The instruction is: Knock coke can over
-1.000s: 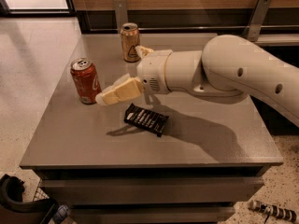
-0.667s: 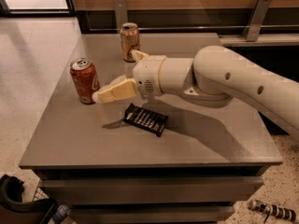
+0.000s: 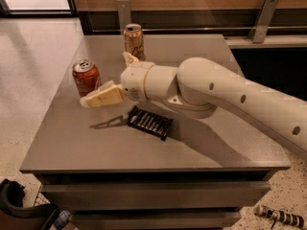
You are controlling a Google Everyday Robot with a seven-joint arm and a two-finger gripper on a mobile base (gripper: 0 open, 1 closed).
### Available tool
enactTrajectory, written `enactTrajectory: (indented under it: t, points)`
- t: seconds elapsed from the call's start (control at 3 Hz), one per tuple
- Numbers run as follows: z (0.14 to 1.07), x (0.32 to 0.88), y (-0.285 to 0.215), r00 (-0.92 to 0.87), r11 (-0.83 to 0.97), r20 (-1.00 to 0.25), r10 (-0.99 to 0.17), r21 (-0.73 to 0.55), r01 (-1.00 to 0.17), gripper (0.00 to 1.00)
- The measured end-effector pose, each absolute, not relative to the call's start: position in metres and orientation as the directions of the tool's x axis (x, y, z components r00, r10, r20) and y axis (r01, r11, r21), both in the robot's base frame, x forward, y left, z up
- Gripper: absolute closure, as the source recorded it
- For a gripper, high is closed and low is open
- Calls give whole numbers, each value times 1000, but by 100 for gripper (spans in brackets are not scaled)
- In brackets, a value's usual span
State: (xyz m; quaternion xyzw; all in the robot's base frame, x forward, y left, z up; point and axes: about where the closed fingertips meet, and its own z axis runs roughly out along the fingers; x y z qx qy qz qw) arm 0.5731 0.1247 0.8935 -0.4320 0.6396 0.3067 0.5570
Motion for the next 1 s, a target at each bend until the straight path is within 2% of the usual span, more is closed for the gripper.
enactTrajectory:
  t: [0.33, 0.67, 1.0]
  points:
    - [884, 589, 140, 28, 446, -975, -222, -128, -886, 0]
    - [856, 605, 155, -2, 435, -980, -197, -86, -896, 3]
    - [860, 603, 156, 5, 434, -980, -200, -93, -896, 24]
